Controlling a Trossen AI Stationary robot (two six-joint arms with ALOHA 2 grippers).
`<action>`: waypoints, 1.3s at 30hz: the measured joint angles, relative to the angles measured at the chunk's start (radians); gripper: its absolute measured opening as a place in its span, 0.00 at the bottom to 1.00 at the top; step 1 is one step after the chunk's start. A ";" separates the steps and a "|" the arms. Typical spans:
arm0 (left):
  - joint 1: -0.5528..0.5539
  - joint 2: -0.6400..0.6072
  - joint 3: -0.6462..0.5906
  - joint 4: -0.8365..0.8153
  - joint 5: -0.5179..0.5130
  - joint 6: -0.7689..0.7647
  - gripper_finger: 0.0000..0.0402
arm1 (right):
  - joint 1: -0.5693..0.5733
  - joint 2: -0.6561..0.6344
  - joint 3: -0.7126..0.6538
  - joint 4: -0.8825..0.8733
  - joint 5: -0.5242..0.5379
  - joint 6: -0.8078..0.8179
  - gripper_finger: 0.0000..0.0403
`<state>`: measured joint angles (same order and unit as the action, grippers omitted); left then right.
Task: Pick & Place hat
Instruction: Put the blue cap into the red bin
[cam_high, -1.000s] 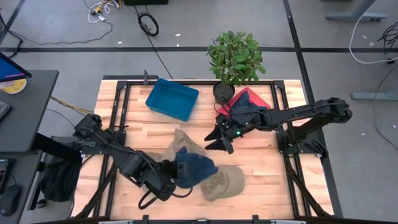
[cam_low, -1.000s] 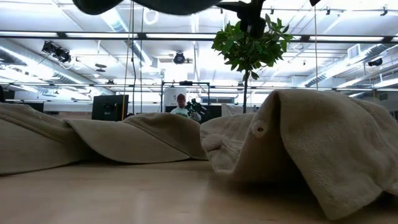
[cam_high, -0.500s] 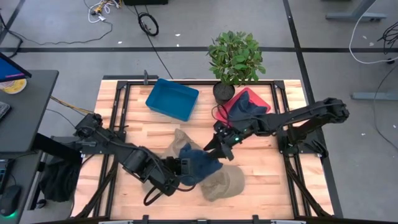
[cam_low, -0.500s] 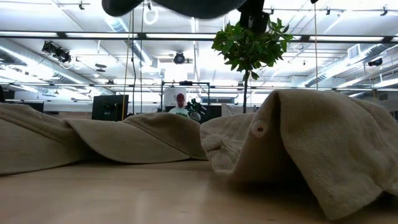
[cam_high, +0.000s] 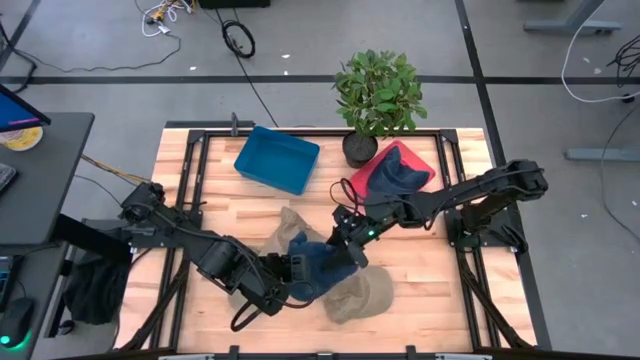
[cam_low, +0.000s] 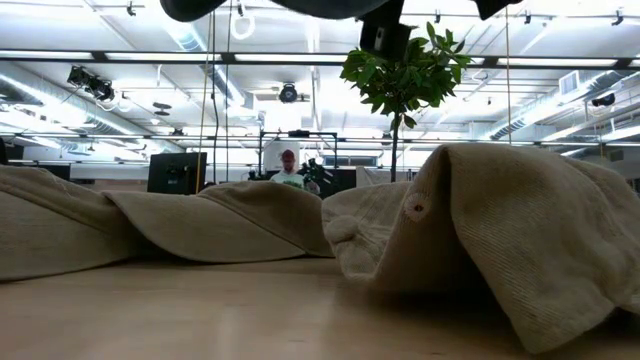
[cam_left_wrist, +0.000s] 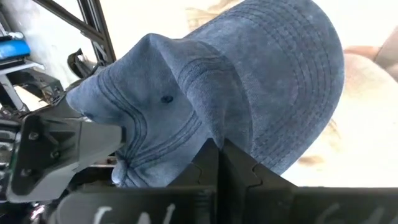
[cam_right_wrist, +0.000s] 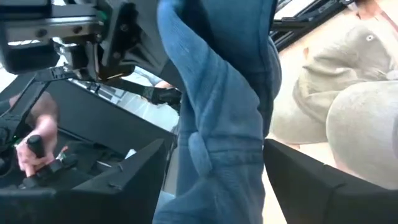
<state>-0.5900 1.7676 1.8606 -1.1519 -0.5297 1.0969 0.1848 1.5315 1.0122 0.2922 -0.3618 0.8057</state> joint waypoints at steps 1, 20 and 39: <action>0.000 0.000 0.000 -0.001 0.003 -0.006 0.01 | 0.000 -0.002 0.000 0.010 -0.010 -0.001 0.65; 0.005 0.001 0.000 -0.001 0.003 -0.050 0.01 | 0.000 -0.002 0.000 0.071 -0.221 0.051 0.04; 0.007 0.001 0.000 0.066 -0.024 -0.531 0.34 | -0.001 -0.010 0.000 0.151 -0.288 0.122 0.04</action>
<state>-0.5827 1.7683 1.8606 -1.0859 -0.5538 0.5654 0.1837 1.5215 1.0122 0.4435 -0.6495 0.9282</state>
